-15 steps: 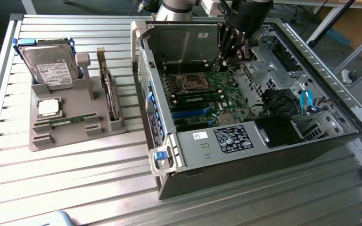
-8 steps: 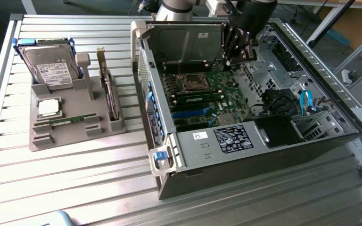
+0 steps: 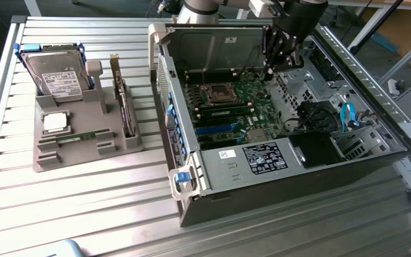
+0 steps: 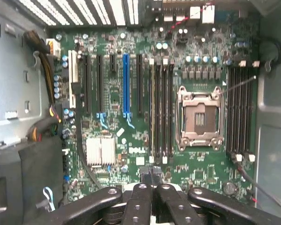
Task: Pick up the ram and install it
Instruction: 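Press down the ram until it locks into place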
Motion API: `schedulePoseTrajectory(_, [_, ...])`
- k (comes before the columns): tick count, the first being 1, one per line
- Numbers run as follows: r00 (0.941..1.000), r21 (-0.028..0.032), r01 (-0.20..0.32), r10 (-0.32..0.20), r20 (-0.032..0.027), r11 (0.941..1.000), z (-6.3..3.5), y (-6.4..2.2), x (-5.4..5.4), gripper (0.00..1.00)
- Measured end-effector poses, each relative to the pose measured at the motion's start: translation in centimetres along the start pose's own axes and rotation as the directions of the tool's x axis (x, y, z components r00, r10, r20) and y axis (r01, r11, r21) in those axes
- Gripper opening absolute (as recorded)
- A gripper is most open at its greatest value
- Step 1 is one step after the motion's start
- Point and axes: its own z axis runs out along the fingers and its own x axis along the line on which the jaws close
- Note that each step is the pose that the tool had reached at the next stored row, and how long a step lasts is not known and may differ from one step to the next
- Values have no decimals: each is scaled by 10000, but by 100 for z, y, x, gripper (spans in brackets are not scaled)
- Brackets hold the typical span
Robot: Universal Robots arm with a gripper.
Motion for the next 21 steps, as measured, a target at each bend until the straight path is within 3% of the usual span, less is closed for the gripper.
schedulePoseTrajectory(4, [10000,0,1,-1,0,10000,1,-81,-1,11])
schedulePoseTrajectory(10, [10000,0,0,0,1,10000,13,-82,0,11])
schedulePoseTrajectory(21, [10000,0,2,-2,1,10000,205,-80,-2,11])
